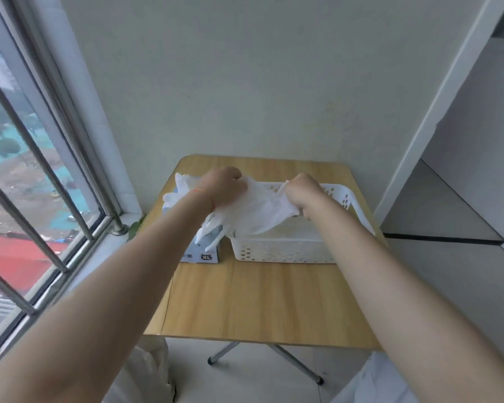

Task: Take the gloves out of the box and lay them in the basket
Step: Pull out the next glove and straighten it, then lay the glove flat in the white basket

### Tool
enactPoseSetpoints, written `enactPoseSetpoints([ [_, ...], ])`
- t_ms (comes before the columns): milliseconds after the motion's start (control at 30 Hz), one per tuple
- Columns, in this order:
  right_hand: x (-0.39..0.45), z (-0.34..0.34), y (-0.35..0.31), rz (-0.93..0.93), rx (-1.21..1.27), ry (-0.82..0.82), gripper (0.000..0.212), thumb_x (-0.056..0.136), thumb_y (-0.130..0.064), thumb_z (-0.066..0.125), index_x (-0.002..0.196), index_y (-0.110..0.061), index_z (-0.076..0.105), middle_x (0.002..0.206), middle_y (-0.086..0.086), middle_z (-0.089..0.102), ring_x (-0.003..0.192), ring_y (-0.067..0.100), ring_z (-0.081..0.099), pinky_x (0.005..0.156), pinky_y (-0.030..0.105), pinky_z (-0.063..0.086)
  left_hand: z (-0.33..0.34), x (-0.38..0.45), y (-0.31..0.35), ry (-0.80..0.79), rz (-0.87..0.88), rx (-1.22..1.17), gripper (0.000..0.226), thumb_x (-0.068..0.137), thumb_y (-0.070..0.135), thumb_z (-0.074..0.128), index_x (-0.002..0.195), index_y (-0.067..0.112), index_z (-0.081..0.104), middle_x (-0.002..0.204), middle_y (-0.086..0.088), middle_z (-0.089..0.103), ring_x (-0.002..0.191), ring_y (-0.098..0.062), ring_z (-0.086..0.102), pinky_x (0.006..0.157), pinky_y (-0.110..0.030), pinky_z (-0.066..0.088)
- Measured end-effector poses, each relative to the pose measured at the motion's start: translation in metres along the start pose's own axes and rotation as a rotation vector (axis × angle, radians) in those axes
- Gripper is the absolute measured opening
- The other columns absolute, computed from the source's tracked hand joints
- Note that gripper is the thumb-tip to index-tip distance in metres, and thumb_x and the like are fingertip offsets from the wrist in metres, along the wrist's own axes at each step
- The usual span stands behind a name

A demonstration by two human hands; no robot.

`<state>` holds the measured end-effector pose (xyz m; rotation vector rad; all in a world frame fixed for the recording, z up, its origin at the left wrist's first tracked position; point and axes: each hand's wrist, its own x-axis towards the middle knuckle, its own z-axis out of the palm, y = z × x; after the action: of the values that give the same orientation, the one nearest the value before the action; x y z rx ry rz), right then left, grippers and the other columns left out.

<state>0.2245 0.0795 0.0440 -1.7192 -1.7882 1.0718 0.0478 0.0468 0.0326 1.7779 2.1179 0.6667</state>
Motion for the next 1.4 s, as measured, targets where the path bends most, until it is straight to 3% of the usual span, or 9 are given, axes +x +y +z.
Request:
enactPoseSetpoints([
  [167, 0.008, -0.026, 0.037, 0.077, 0.016, 0.084, 0.040, 0.100, -0.006, 0.039, 0.140, 0.000, 0.039, 0.127, 0.020, 0.053, 0.104, 0.036, 0.059, 0.045, 0.025, 0.036, 0.029, 0.020, 0.023, -0.095, 0.023, 0.060, 0.016, 0.086, 0.038, 0.057, 0.091, 0.025, 0.066, 0.098, -0.003, 0.065, 0.087, -0.026, 0.062, 0.077, -0.037, 0.055],
  [300, 0.015, -0.042, 0.061, 0.076, -0.115, 0.190, 0.048, 0.100, -0.006, 0.036, 0.146, -0.001, 0.028, 0.141, 0.017, 0.047, 0.122, 0.034, 0.052, 0.069, 0.028, 0.039, 0.052, 0.032, 0.037, -0.089, 0.073, 0.034, 0.019, 0.085, 0.029, 0.069, 0.103, 0.022, 0.066, 0.098, -0.005, 0.063, 0.080, -0.024, 0.060, 0.067, -0.029, 0.047],
  [533, 0.019, -0.040, 0.083, -0.088, -0.406, 0.257, 0.061, 0.096, 0.001, 0.037, 0.152, -0.001, 0.013, 0.106, 0.014, 0.063, 0.078, 0.024, 0.054, 0.052, 0.029, 0.038, 0.067, 0.019, 0.052, 0.080, 0.360, 0.183, 0.024, 0.088, 0.034, 0.067, 0.111, 0.027, 0.066, 0.115, -0.002, 0.055, 0.106, -0.024, 0.056, 0.092, -0.038, 0.047],
  [733, 0.021, -0.040, 0.086, -0.149, -0.674, 0.226, 0.070, 0.093, 0.006, 0.041, 0.153, -0.002, 0.006, 0.118, 0.015, 0.061, 0.090, 0.027, 0.060, 0.062, 0.030, 0.040, 0.075, 0.002, 0.053, -0.350, 0.334, 0.439, 0.084, 0.075, 0.073, 0.063, 0.147, 0.042, 0.032, 0.157, 0.006, 0.025, 0.146, -0.022, 0.019, 0.118, -0.054, 0.016],
  [933, 0.016, -0.038, 0.086, -0.183, -0.748, 0.204, 0.049, 0.087, 0.008, 0.051, 0.133, -0.002, 0.037, 0.120, 0.017, 0.056, 0.102, 0.031, 0.060, 0.065, 0.032, 0.040, 0.094, -0.001, 0.043, -0.418, 0.286, 0.430, 0.077, 0.089, 0.054, 0.061, 0.152, 0.042, 0.019, 0.162, 0.011, 0.014, 0.149, -0.019, 0.012, 0.117, -0.060, 0.012],
  [1033, 0.009, -0.038, 0.082, -0.236, -0.832, 0.253, 0.045, 0.087, 0.004, 0.055, 0.129, -0.003, 0.041, 0.121, 0.017, 0.052, 0.102, 0.029, 0.059, 0.065, 0.031, 0.040, 0.091, -0.001, 0.043, -0.437, 0.250, 0.304, 0.083, 0.083, 0.061, 0.064, 0.152, 0.039, 0.023, 0.161, 0.011, 0.017, 0.149, -0.019, 0.017, 0.118, -0.057, 0.018],
  [1133, 0.004, -0.038, 0.073, -0.283, -0.883, 0.328, 0.040, 0.085, 0.001, 0.059, 0.122, -0.004, 0.045, 0.119, 0.016, 0.048, 0.089, 0.025, 0.060, 0.060, 0.029, 0.039, 0.074, -0.004, 0.045, -0.325, 0.221, 0.106, 0.088, 0.070, 0.082, 0.053, 0.143, 0.035, 0.043, 0.154, 0.009, 0.035, 0.140, -0.017, 0.036, 0.115, -0.046, 0.031],
  [1267, -0.001, -0.026, 0.047, -0.333, -0.823, 0.328, 0.037, 0.082, 0.007, 0.058, 0.115, -0.005, 0.047, 0.115, 0.016, 0.045, 0.058, 0.019, 0.042, 0.043, 0.029, 0.028, 0.040, -0.005, 0.034, 0.042, 0.272, 0.016, 0.030, 0.092, 0.046, 0.060, 0.115, 0.027, 0.067, 0.129, 0.002, 0.055, 0.118, -0.020, 0.054, 0.102, -0.036, 0.042],
  [1400, -0.004, 0.007, 0.012, -0.403, -0.852, 0.279, 0.035, 0.086, 0.007, 0.053, 0.119, -0.004, 0.050, 0.117, 0.015, 0.049, 0.085, 0.030, 0.063, 0.057, 0.031, 0.039, -0.001, -0.014, -0.001, 0.330, 0.199, 0.083, 0.019, 0.089, 0.025, 0.061, 0.106, 0.024, 0.071, 0.123, -0.004, 0.058, 0.119, -0.026, 0.050, 0.104, -0.042, 0.037],
])
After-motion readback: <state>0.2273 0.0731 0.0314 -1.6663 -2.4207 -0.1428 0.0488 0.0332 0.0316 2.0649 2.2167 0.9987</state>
